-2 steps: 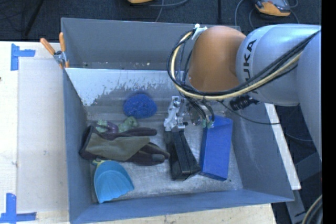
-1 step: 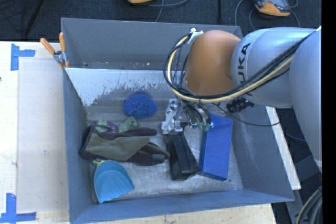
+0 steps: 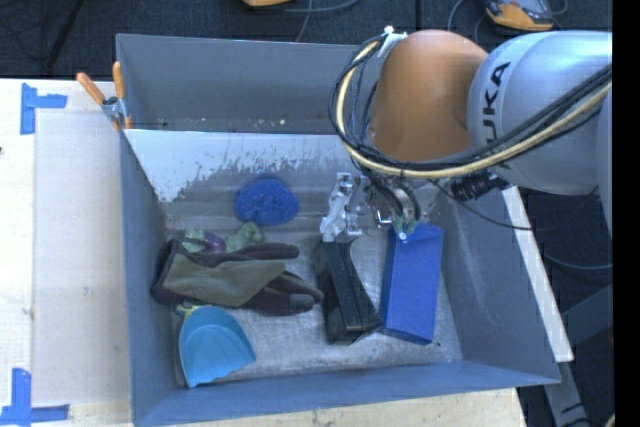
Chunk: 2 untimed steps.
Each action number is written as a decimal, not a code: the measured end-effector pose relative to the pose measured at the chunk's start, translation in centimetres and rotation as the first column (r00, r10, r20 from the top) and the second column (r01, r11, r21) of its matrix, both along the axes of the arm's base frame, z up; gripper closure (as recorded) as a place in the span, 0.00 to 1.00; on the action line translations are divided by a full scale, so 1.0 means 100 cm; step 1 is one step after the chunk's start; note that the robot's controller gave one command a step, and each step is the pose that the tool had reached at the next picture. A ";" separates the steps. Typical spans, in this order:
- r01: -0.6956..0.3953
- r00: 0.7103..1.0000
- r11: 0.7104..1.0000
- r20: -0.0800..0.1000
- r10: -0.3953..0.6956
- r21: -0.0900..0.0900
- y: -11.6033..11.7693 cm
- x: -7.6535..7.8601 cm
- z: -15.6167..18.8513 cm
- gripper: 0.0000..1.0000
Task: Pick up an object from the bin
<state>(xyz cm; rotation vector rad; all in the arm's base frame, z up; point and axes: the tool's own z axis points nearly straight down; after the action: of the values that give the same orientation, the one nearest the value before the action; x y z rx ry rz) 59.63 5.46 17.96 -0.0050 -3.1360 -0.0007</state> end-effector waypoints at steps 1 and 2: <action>-0.042 0.999 0.999 0.009 0.042 0.000 0.006 0.015 0.040 1.00; -0.143 0.990 0.990 0.006 0.143 -0.001 0.010 0.002 0.076 1.00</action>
Offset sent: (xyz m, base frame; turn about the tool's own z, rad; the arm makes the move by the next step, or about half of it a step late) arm -0.0142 0.0131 0.1160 -0.3597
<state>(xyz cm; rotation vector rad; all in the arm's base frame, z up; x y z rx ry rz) 59.85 6.44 25.56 0.2203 -3.1338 0.0006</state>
